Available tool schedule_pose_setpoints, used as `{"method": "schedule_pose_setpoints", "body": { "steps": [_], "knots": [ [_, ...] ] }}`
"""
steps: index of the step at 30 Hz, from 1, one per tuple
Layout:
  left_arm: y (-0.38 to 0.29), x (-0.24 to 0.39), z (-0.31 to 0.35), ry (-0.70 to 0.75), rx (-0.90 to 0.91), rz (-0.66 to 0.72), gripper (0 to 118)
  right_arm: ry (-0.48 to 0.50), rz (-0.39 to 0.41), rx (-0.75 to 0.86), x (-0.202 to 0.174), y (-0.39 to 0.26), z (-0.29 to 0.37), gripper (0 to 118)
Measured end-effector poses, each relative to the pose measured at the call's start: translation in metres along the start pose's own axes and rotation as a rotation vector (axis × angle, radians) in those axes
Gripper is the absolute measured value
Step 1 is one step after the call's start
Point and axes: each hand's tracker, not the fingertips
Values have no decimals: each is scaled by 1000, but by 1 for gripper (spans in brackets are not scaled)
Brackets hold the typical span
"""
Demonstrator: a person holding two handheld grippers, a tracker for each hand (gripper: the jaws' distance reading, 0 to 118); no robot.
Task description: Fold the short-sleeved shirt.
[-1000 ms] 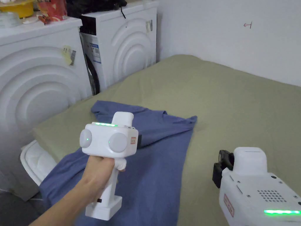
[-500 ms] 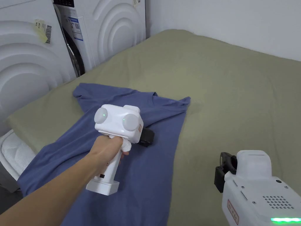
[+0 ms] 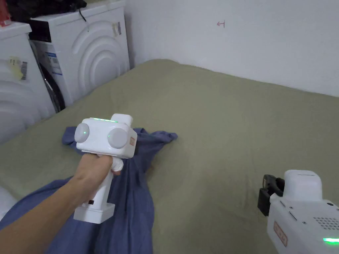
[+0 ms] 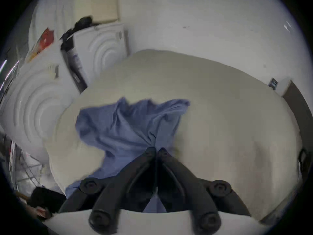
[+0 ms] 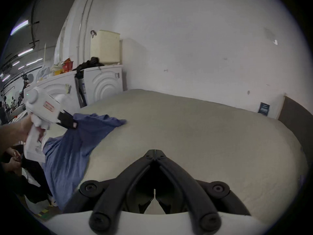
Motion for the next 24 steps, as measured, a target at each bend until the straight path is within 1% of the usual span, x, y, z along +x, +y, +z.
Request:
{"method": "schedule_pose_setpoints", "body": {
  "steps": [3, 6, 8, 9, 13, 16, 19, 22, 23, 24],
  "knots": [
    [14, 51, 32, -58, 42, -80, 1, -70, -26, 26, 37, 1, 34, 0],
    [28, 120, 61, -165, 62, -114, 1, -138, -39, 45, 77, -4, 70, 0],
    [33, 176, 72, -213, 92, -179, 1, -205, -67, 53, 107, -7, 94, 0],
    [34, 201, 77, -253, 96, -195, 1, -224, -76, 58, 120, -9, 104, 0],
    [33, 319, 98, -416, 117, -298, 1, -353, -85, 66, 176, -21, 145, 0],
    [25, 403, 115, -533, 126, -370, 1, -436, -130, 61, 214, -32, 166, 0],
    [11, 470, 127, -661, 98, -403, 1, -493, -171, 50, 244, -42, 181, 0],
    [-10, 516, 128, -750, 59, -424, 1, -536, -178, 33, 265, -54, 187, 0],
    [-18, 527, 123, -774, 44, -437, 1, -542, -184, 28, 271, -58, 188, 0],
    [-25, 536, 117, -760, 29, -443, 1, -554, -191, 17, 275, -62, 187, 0]
  ]
}}
